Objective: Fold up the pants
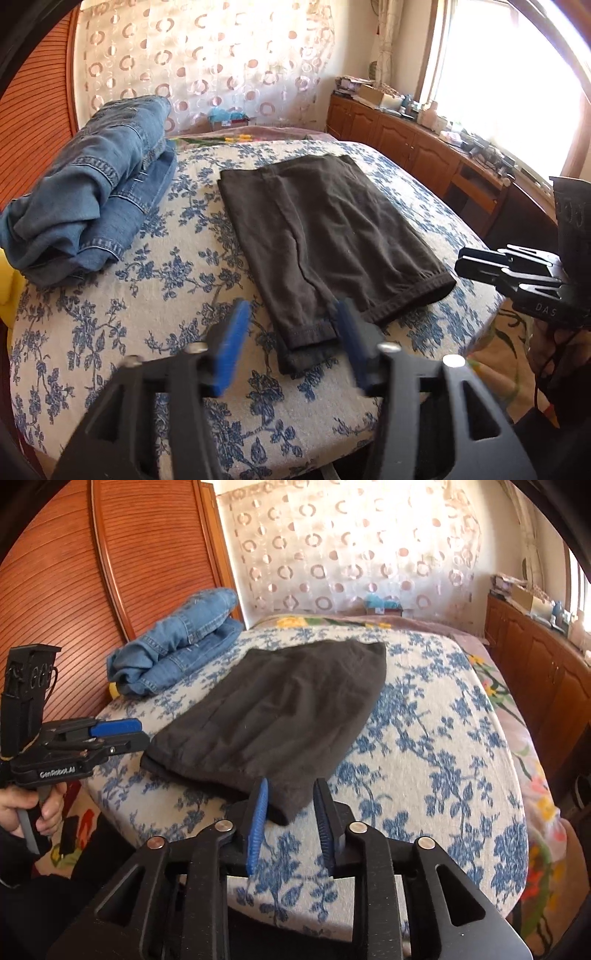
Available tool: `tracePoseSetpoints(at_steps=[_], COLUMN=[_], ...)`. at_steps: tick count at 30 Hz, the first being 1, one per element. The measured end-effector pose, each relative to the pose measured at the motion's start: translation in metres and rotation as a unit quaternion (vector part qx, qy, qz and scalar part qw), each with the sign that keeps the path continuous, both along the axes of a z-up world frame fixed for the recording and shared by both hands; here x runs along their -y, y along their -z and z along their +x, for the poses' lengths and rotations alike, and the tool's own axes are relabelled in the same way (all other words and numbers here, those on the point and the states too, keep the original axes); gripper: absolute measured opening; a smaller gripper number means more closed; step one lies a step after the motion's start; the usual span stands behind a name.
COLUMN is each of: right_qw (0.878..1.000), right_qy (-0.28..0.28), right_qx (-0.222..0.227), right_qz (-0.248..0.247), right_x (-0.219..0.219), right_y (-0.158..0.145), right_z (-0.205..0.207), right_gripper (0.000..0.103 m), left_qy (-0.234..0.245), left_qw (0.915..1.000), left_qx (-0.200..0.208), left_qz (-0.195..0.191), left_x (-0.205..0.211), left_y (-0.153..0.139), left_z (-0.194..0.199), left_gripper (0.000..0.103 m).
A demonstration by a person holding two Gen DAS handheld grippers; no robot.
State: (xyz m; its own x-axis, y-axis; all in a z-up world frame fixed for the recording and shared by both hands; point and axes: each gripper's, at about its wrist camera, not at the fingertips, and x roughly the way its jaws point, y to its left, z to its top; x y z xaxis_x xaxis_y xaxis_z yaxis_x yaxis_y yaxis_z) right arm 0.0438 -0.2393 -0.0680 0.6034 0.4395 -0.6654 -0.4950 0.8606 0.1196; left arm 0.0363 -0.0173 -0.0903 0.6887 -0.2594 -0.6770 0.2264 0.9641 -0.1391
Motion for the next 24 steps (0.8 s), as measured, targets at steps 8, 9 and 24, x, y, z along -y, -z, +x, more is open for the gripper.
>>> tracePoseSetpoints(at_steps=[8, 9, 24], right_qw=[1.0, 1.0, 0.999], right_qy=[0.015, 0.016, 0.027], right_qx=[-0.007, -0.008, -0.024], right_qz=[0.004, 0.004, -0.005], right_x=[-0.007, -0.007, -0.01], right_y=[0.013, 0.014, 0.038], right_z=[0.013, 0.014, 0.012], right_gripper=[0.029, 0.03, 0.036], left_qy=[-0.008, -0.008, -0.011], left_qw=[0.9999, 0.9999, 0.9994], left_qx=[0.0, -0.001, -0.027], left_qz=[0.011, 0.014, 0.019], left_x=[0.002, 0.002, 0.003], left_y=[0.007, 0.009, 0.033], left_z=[0.008, 0.008, 0.017], left_gripper=[0.065, 0.065, 0.065])
